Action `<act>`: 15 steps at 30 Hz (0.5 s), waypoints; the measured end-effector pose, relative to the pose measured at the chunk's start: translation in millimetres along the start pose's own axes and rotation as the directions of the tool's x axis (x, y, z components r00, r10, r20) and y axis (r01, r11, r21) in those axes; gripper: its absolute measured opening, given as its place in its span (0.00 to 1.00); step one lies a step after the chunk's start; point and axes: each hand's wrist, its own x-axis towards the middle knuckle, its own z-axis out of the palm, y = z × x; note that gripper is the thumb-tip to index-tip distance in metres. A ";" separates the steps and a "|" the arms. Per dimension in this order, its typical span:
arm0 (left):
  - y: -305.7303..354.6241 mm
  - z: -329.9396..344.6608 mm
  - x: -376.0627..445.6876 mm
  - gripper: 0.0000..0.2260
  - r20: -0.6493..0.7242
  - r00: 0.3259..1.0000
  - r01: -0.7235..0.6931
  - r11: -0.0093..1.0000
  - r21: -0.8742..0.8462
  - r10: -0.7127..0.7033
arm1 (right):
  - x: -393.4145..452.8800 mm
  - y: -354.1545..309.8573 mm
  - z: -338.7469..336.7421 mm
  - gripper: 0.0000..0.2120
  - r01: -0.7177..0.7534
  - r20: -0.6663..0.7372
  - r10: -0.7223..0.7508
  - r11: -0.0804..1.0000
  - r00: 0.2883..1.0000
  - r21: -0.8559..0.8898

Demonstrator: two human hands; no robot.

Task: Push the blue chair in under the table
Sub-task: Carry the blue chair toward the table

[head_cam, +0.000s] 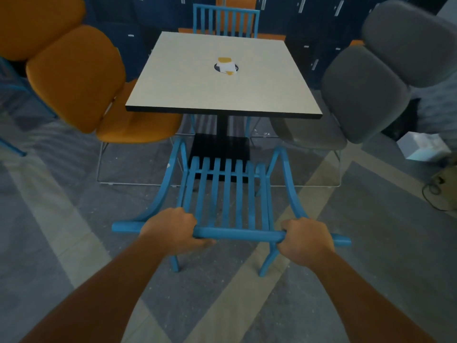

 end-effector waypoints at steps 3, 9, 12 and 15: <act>3.4 -1.2 12.7 0.42 -0.028 1.000 0.004 1.000 0.006 -0.004 | 14.4 10.8 1.2 0.10 0.016 -0.029 -0.017 1.000 0.999 -0.012; 3.0 -7.9 37.3 0.36 -0.066 0.995 0.071 0.997 0.006 -0.071 | 41.4 24.6 -2.0 0.09 0.072 -0.067 -0.073 0.997 0.995 -0.014; 2.8 -6.5 46.5 0.37 -0.140 0.989 0.060 0.997 0.048 -0.052 | 51.4 30.4 -1.0 0.08 0.087 -0.094 -0.088 0.996 0.992 -0.015; 2.8 -6.1 50.1 0.37 -0.164 0.985 0.065 0.998 0.023 -0.060 | 56.9 33.7 -0.1 0.08 0.090 -0.093 -0.090 0.996 0.992 -0.003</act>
